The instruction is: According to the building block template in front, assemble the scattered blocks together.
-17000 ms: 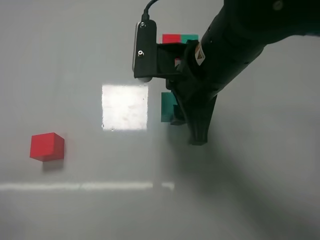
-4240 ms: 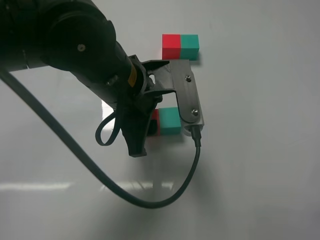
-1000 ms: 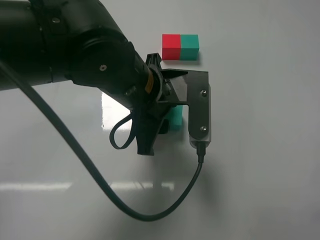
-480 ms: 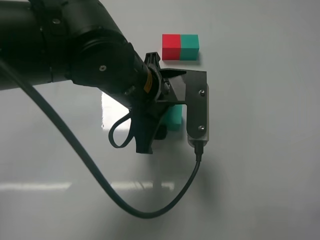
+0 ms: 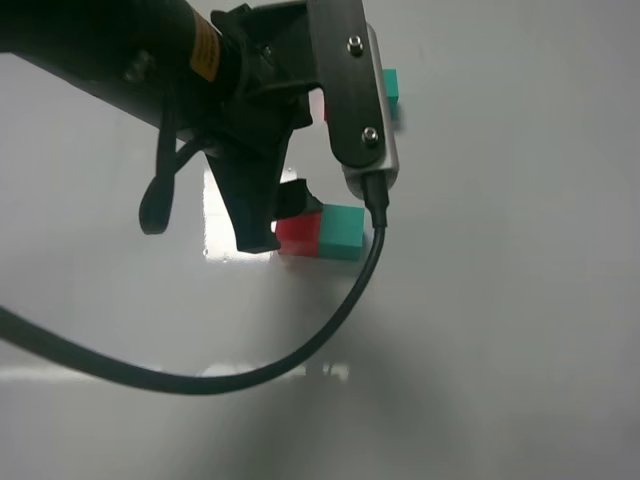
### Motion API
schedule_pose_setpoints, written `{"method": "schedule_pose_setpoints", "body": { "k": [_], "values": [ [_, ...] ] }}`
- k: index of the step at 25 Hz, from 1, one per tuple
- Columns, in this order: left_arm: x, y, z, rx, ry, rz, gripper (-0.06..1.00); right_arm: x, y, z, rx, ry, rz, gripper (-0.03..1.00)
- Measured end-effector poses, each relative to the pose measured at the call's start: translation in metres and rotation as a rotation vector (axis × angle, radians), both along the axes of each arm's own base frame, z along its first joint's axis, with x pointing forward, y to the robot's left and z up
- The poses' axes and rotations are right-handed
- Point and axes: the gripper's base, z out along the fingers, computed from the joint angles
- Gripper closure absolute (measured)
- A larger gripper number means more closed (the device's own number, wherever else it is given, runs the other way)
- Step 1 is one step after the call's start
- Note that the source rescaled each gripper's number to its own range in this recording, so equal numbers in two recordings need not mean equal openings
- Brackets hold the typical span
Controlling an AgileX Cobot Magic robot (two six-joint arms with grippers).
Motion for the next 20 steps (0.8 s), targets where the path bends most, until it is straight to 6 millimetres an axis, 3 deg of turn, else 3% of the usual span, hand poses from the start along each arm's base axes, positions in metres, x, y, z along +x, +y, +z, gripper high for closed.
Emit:
{"method": "schedule_pose_setpoints", "body": {
  "k": [3,6,14,17,20],
  "values": [
    [-0.004,0.014,0.015,-0.131,0.021,0.09,-0.06,0.0,0.0,0.0,0.0,0.0,0.0,0.74],
    [0.005,0.031,0.019,-0.232,0.072,0.23,-0.06,0.0,0.0,0.0,0.0,0.0,0.0,0.74],
    [0.054,0.12,0.017,-0.396,0.173,0.738,-0.06,0.0,0.0,0.0,0.0,0.0,0.0,0.74],
    [0.053,0.153,0.03,-0.504,0.162,0.837,-0.06,0.0,0.0,0.0,0.0,0.0,0.0,0.74],
    [0.038,0.186,0.051,-0.643,0.122,0.896,-0.06,0.0,0.0,0.0,0.0,0.0,0.0,0.74]
  ]
}}
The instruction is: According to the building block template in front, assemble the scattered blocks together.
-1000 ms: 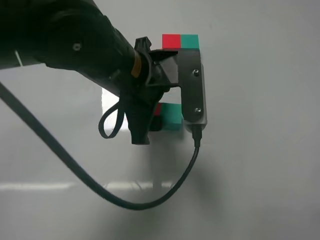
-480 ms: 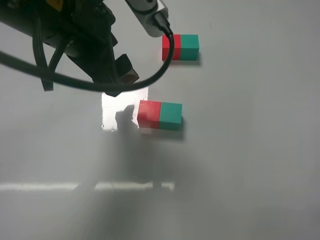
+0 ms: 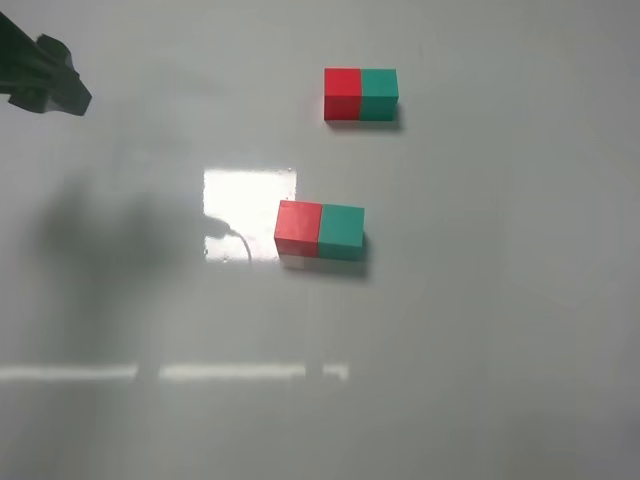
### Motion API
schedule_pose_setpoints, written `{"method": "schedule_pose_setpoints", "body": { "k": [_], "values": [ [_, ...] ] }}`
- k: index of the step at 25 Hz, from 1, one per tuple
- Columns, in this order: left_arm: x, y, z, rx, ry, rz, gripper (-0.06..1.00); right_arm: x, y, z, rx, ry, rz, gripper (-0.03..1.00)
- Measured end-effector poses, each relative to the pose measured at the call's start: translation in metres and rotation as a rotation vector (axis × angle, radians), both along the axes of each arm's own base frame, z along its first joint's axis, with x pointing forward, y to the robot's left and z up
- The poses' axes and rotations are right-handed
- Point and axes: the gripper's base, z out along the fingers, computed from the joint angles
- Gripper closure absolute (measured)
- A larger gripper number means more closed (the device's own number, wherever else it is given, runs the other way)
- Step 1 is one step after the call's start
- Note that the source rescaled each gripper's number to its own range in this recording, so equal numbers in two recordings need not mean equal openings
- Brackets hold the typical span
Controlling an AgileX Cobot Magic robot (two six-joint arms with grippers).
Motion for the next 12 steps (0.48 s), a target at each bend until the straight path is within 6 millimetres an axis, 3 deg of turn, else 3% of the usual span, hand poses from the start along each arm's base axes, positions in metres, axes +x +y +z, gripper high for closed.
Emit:
{"method": "schedule_pose_setpoints", "body": {
  "k": [7,12],
  "values": [
    [-0.056,0.074,0.045,-0.057,-0.208,0.248,-0.06,0.0,0.0,0.0,0.0,0.0,0.0,0.74],
    [-0.075,0.091,0.053,-0.046,-0.251,0.332,-0.05,0.0,0.0,0.0,0.0,0.0,0.0,0.74]
  ]
}}
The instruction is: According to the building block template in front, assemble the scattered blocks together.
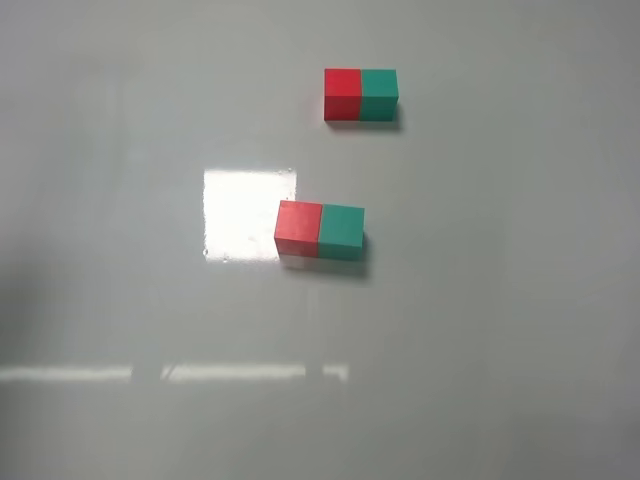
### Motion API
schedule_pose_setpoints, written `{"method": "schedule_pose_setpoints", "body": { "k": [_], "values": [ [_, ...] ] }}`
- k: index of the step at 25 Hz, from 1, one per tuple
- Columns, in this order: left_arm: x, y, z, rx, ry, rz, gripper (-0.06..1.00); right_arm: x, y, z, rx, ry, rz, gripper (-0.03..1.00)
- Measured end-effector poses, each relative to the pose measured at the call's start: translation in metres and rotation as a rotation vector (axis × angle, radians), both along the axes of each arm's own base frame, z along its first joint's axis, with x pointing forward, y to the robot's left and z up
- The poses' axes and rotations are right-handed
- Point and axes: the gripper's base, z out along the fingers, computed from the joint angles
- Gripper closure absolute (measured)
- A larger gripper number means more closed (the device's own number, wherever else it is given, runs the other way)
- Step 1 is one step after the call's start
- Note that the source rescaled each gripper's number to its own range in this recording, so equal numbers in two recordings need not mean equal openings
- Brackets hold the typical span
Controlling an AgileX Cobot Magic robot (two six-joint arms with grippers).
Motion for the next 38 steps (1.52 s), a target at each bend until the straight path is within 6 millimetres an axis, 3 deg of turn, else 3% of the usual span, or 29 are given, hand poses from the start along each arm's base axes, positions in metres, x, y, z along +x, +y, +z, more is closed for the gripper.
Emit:
{"method": "schedule_pose_setpoints", "body": {
  "k": [4,9,16,21,28,32,38],
  "values": [
    [-0.002,0.008,-0.01,-0.011,0.047,0.049,0.02,0.0,0.0,0.0,0.0,0.0,0.0,0.83],
    [-0.021,0.014,-0.054,-0.041,0.094,0.065,0.03,0.0,0.0,0.0,0.0,0.0,0.0,0.85],
    [-0.075,0.007,-0.122,-0.091,0.183,0.041,0.07,0.0,0.0,0.0,0.0,0.0,0.0,0.85],
    [-0.122,-0.002,-0.152,-0.163,0.183,-0.011,0.07,0.0,0.0,0.0,0.0,0.0,0.0,0.85],
    [-0.167,-0.015,-0.187,-0.236,0.181,-0.103,0.08,0.0,0.0,0.0,0.0,0.0,0.0,0.86],
    [-0.175,-0.024,-0.207,-0.267,0.192,-0.186,0.08,0.0,0.0,0.0,0.0,0.0,0.0,0.86],
    [-0.167,-0.026,-0.24,-0.278,0.269,-0.211,0.08,0.0,0.0,0.0,0.0,0.0,0.0,0.86]
  ]
}}
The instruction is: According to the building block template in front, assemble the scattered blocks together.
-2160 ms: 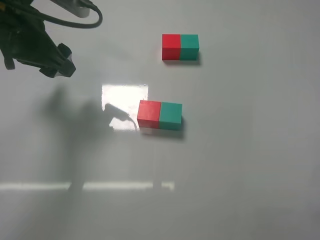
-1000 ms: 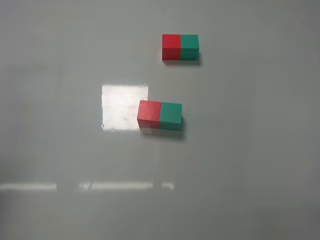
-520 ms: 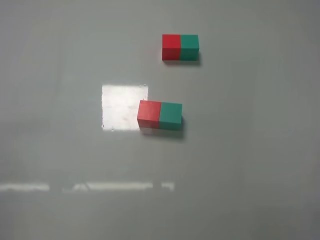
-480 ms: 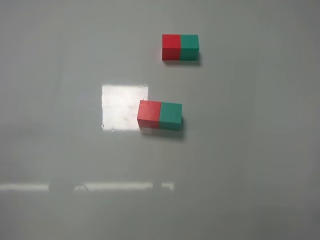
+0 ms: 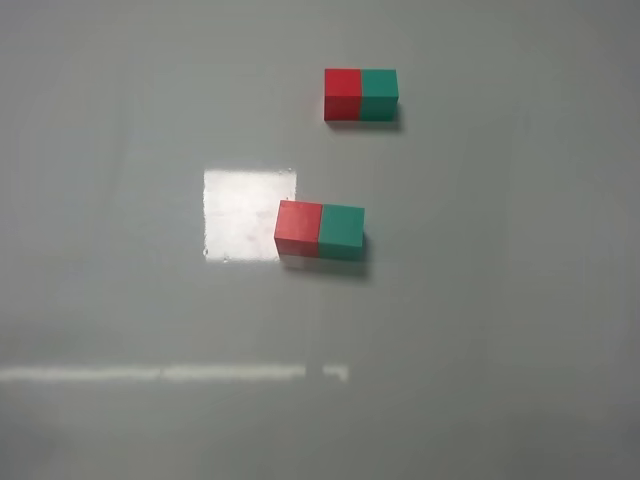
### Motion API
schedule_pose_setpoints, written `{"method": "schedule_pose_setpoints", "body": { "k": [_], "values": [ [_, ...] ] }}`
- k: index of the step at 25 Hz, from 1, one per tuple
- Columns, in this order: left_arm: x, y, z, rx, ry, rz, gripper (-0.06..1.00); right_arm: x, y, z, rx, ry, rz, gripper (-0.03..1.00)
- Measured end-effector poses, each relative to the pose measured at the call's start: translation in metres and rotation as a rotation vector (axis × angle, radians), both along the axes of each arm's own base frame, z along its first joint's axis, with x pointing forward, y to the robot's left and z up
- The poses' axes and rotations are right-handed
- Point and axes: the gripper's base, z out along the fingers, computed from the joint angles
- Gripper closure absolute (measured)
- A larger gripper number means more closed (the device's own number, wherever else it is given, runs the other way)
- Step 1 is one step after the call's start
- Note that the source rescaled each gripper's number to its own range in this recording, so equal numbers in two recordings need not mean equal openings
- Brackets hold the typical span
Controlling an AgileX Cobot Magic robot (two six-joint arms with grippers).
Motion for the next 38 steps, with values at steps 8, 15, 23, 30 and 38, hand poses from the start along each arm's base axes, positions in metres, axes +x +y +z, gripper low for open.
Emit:
{"method": "schedule_pose_setpoints", "body": {
  "k": [8,15,23,30,38],
  "values": [
    [-0.015,0.002,0.0,0.001,-0.107,0.035,0.15,0.0,0.0,0.0,0.0,0.0,0.0,0.86],
    [-0.018,0.004,-0.001,0.01,-0.126,0.06,0.18,0.0,0.0,0.0,0.0,0.0,0.0,0.86],
    [-0.017,0.006,-0.002,0.02,-0.124,0.084,0.18,0.0,0.0,0.0,0.0,0.0,0.0,0.86],
    [-0.017,0.006,-0.002,0.019,-0.124,0.084,0.18,0.0,0.0,0.0,0.0,0.0,0.0,0.86],
    [-0.017,0.006,-0.002,0.019,-0.124,0.084,0.18,0.0,0.0,0.0,0.001,0.0,0.001,0.86]
  ]
}}
